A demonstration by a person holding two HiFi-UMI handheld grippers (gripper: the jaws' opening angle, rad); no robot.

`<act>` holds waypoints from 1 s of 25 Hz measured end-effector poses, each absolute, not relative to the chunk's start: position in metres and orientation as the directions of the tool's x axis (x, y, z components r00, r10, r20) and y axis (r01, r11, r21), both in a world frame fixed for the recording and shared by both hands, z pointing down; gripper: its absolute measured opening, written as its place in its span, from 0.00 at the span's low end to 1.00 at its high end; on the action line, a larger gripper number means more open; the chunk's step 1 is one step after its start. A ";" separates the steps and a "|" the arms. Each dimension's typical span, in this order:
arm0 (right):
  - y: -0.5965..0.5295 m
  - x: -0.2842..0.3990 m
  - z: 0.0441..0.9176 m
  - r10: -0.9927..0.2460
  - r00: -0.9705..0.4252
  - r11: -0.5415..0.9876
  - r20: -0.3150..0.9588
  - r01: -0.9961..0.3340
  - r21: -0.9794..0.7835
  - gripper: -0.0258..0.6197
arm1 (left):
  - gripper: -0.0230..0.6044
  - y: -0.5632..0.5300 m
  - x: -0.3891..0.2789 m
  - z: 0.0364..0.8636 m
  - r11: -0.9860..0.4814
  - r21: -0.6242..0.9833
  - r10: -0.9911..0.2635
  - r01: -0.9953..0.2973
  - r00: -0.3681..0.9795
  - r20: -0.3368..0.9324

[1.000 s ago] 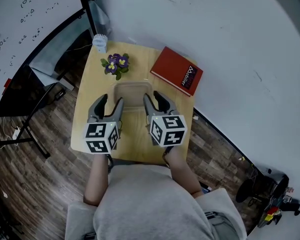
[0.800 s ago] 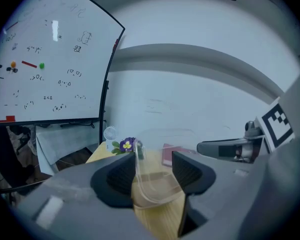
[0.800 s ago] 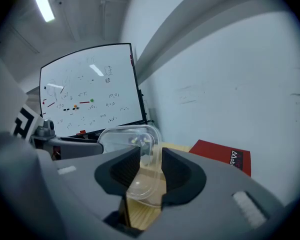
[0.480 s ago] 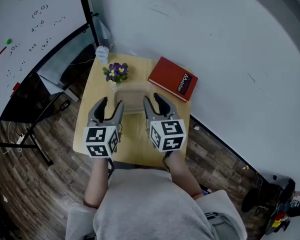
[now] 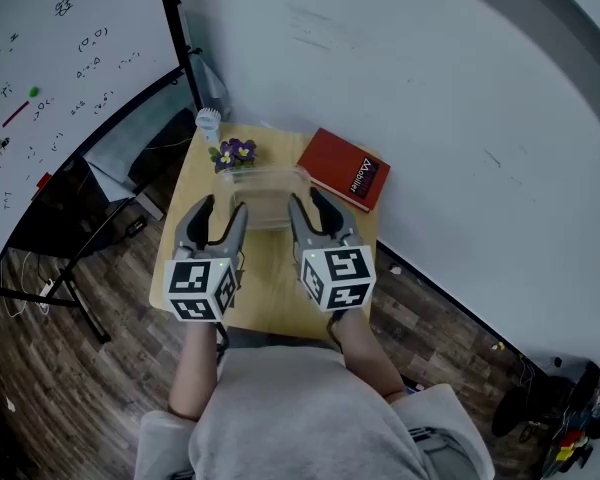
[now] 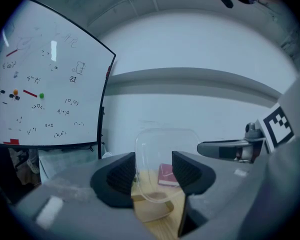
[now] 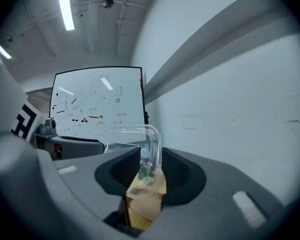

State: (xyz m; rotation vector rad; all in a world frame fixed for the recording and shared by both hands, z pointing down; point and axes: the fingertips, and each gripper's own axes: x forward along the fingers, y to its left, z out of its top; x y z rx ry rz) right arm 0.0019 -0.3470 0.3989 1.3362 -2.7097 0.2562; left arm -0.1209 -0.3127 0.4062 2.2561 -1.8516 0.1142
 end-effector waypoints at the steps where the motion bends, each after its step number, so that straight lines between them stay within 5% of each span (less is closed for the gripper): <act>1: -0.346 0.002 0.395 -0.777 -0.608 0.601 0.162 -0.794 -0.096 0.24 | 0.42 -0.312 -0.120 0.402 -0.182 0.114 -0.961 -0.977 0.201 0.189; 25: -0.320 0.004 0.314 -0.814 -0.578 0.579 -0.058 -0.815 0.003 0.23 | 0.42 -0.296 -0.120 0.319 -0.252 0.001 -0.967 -0.968 0.252 -0.025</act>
